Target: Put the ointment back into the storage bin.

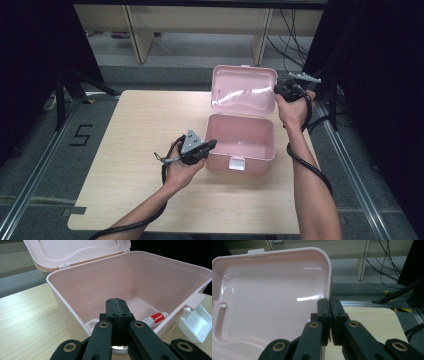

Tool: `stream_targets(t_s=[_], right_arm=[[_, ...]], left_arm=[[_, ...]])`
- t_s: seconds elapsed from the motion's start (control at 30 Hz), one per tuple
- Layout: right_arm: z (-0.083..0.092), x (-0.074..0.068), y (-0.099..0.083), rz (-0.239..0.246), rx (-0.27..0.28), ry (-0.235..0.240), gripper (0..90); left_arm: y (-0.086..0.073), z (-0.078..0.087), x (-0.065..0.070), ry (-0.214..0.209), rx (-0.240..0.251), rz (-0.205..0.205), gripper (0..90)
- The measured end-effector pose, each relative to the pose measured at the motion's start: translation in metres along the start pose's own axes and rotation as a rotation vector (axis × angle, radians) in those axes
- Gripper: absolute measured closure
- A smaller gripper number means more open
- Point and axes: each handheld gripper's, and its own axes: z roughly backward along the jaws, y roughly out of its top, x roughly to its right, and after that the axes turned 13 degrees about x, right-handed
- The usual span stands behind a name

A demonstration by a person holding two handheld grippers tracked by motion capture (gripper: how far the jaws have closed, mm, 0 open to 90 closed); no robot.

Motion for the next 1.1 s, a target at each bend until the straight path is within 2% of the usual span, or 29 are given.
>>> stream_targets(t_s=[0.03, 0.1, 0.13, 0.2, 0.23, 0.27, 0.3, 0.33, 0.4, 0.57, 0.6, 0.63, 0.7, 0.73, 0.83, 0.93, 0.97, 1.0, 1.03, 1.07, 1.1], right_arm=[[0.0, 0.001, -0.001, 0.022, 0.012, 0.003, 88.7], [0.003, -0.002, -0.001, -0.008, 0.012, -0.005, 88.7], [0.003, 0.0, -0.001, 0.017, 0.016, 0.001, 88.7], [0.005, 0.0, -0.001, -0.007, 0.015, 0.0, 88.7], [0.005, 0.001, -0.002, 0.015, 0.026, -0.005, 88.7], [0.006, 0.001, -0.002, 0.002, 0.024, 0.002, 88.7], [0.006, 0.001, -0.002, 0.025, 0.035, -0.002, 88.7], [0.008, -0.001, -0.002, -0.006, 0.022, -0.004, 88.7], [0.009, 0.0, -0.002, 0.022, 0.043, 0.001, 88.8], [0.012, -0.001, -0.003, 0.015, 0.064, 0.008, 88.8], [0.013, 0.0, -0.004, 0.039, 0.068, 0.006, 88.8], [0.014, -0.001, -0.004, 0.017, 0.069, 0.011, 88.8], [0.015, 0.0, -0.004, 0.028, 0.071, 0.009, 88.9], [0.017, -0.002, -0.004, 0.01, 0.073, 0.006, 88.9], [0.018, 0.0, -0.005, 0.037, 0.088, 0.013, 88.9], [0.022, -0.003, -0.005, 0.019, 0.09, 0.01, 88.9], [0.022, -0.002, -0.005, 0.042, 0.105, 0.022, 88.9], [0.024, -0.003, -0.005, 0.021, 0.102, 0.018, 89.0], [0.023, -0.002, -0.005, 0.036, 0.11, 0.022, 89.0], [0.024, -0.003, -0.006, 0.022, 0.11, 0.017, 89.0], [0.026, -0.003, -0.005, 0.03, 0.103, 0.018, 89.0]], left_arm=[[0.0, 0.0, 0.0, 0.0, 0.001, 0.0, 90.0], [0.0, -0.001, 0.0, 0.001, 0.0, 0.001, 90.0], [0.0, -0.001, 0.0, 0.001, 0.0, 0.0, 90.0], [0.0, -0.001, 0.0, 0.003, 0.0, 0.002, 90.0], [0.0, -0.001, 0.0, 0.003, 0.0, 0.002, 90.0], [0.0, -0.001, 0.0, 0.003, 0.001, 0.001, 90.0], [0.0, -0.001, 0.0, 0.004, 0.001, 0.002, 90.0], [0.0, -0.001, 0.0, 0.005, 0.0, 0.002, 90.0], [0.0, -0.001, 0.0, 0.005, 0.0, 0.002, 90.0], [0.0, -0.001, 0.0, 0.007, 0.0, 0.002, 90.0], [0.0, -0.001, 0.0, 0.008, -0.001, 0.001, 90.0], [0.0, -0.001, 0.0, 0.008, -0.001, 0.002, 90.0], [0.0, -0.001, 0.0, 0.009, -0.001, 0.002, 90.0], [0.0, -0.001, 0.0, 0.01, -0.001, 0.001, 90.0], [0.0, -0.001, 0.001, 0.011, -0.002, -0.001, 90.0], [0.0, -0.002, 0.001, 0.012, -0.003, 0.0, 90.0], [0.0, -0.002, 0.001, 0.012, -0.002, 0.001, 90.0], [0.0, -0.002, 0.001, 0.012, -0.003, 0.001, 90.0], [0.001, -0.002, 0.001, 0.012, -0.003, -0.001, 90.0], [0.0, -0.002, 0.001, 0.012, -0.002, 0.0, 90.0], [0.001, -0.002, 0.001, 0.013, -0.003, 0.001, 90.0]])
